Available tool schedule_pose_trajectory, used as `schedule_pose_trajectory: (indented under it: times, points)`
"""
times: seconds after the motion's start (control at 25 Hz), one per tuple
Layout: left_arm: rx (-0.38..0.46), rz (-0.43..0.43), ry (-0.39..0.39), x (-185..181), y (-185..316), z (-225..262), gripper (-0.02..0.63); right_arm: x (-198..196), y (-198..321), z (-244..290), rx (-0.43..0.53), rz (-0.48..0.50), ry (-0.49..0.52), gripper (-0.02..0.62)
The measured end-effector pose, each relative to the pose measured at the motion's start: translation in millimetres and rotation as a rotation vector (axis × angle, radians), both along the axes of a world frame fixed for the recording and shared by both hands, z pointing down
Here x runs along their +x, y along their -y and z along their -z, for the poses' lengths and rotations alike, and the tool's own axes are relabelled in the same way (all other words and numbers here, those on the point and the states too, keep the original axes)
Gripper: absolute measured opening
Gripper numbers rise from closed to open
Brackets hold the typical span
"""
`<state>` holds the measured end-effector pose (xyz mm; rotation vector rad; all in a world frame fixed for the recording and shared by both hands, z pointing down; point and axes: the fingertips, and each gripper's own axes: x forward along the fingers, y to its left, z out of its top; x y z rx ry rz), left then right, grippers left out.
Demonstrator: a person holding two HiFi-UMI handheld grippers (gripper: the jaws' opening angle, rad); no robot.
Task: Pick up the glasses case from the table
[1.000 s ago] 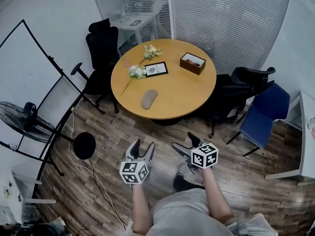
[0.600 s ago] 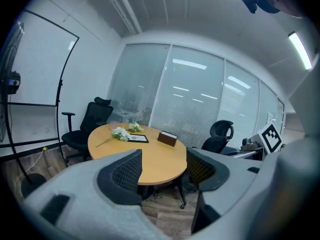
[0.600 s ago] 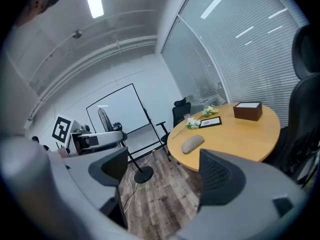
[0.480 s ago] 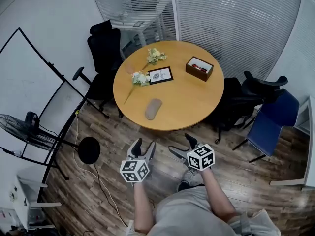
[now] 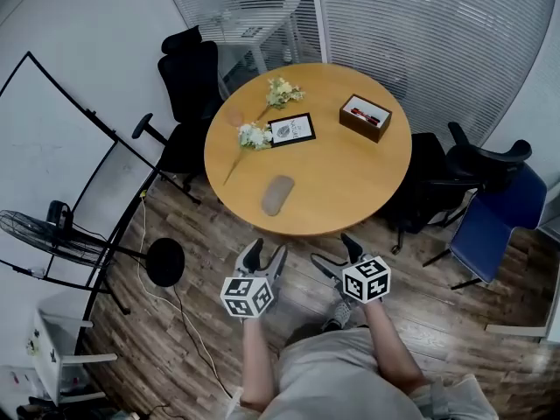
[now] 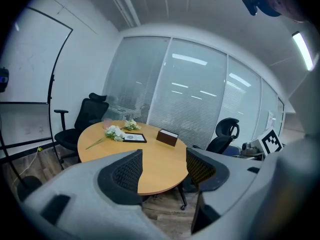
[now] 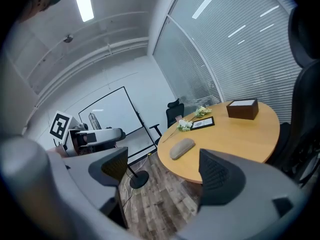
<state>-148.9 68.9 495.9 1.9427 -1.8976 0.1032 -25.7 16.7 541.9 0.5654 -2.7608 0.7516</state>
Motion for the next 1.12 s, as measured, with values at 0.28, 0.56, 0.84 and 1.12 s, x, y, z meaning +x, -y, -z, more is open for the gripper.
schedule_pose_trajectory:
  times: [0.28, 0.56, 0.84, 1.12]
  points:
    - [-0.025, -0.008, -0.003, 5.9, 0.9, -12.5, 0.275, 6.8, -2.8, -7.0, -0.015, -0.011, 0.002, 0.434]
    - [-0.025, -0.039, -0.024, 11.2, 17.3, -19.8, 0.275, 11.5, 8.3, -8.0, -0.009, -0.032, -0.002, 0.433]
    - [-0.018, -0.047, -0.05, -2.1, 42.6, -20.5, 0.273, -0.9, 27.4, -9.8, -0.017, -0.043, -0.012, 0.433]
    - [-0.017, -0.073, -0.067, -21.9, 83.5, -20.5, 0.273, -18.0, 58.4, -23.9, -0.04, -0.063, -0.058, 0.433]
